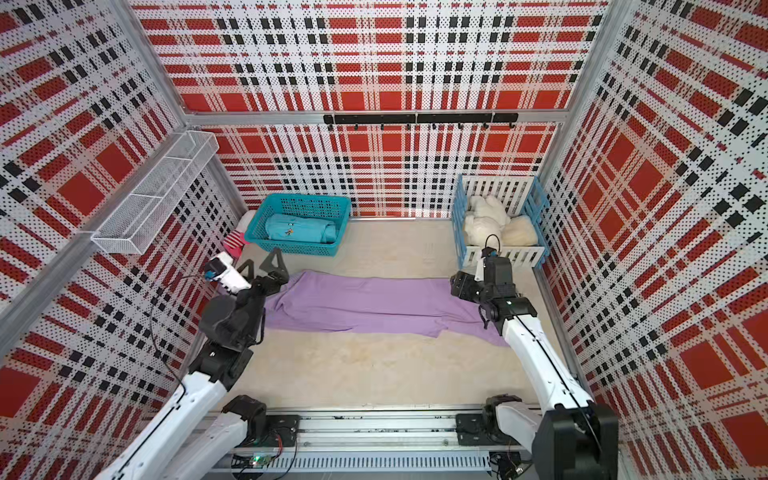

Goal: Roll up the long pants
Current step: Fold the long pant at the center of the board.

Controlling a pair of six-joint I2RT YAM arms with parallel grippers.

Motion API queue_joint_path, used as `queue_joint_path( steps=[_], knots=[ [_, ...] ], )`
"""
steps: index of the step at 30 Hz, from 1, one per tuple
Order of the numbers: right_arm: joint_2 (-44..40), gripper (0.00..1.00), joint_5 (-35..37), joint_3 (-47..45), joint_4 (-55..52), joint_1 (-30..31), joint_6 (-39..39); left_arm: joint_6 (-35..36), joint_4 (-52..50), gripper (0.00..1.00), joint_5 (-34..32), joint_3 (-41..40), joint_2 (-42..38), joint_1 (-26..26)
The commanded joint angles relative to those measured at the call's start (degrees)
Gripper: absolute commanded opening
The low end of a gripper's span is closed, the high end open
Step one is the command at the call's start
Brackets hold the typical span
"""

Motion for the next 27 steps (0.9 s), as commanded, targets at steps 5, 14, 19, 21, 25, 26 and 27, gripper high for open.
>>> queue_joint_path(
  steps=[5, 14, 19, 21, 25, 26, 27],
  knots=[
    [12.23, 0.0, -1.62, -1.4, 0.8, -0.36, 3.3, 0.66, -7.54, 0.99, 10.62, 4.05, 7.94, 2.72],
    [29.05, 0.0, 3.22, 3.45, -7.06, -10.71, -2.35, -0.12, -9.71, 0.99, 13.03, 4.86, 13.47, -1.06],
    [31.66, 0.0, 10.83, 8.35, -12.16, -16.25, -8.33, -2.26, -14.03, 0.99, 4.84, 4.11, 11.98, -1.41],
    [32.34, 0.0, 11.77, 10.31, -12.3, -18.99, -9.28, -2.25, -14.34, 0.99, 3.94, 3.59, 11.64, -1.37],
    [31.83, 0.0, 15.4, 16.0, -14.46, -21.75, -11.8, -3.48, -15.6, 0.99, 2.14, 4.04, 12.01, -1.32],
    [30.32, 0.0, 15.1, 17.17, -15.06, -21.37, -12.26, -3.99, -16.44, 0.99, 0.87, 4.42, 12.23, -1.32],
    [27.58, 0.0, 14.57, 17.99, -15.07, -19.96, -12.78, -4.78, -17.83, 0.99, -1.16, 5.15, 12.52, -1.28]
  ],
)
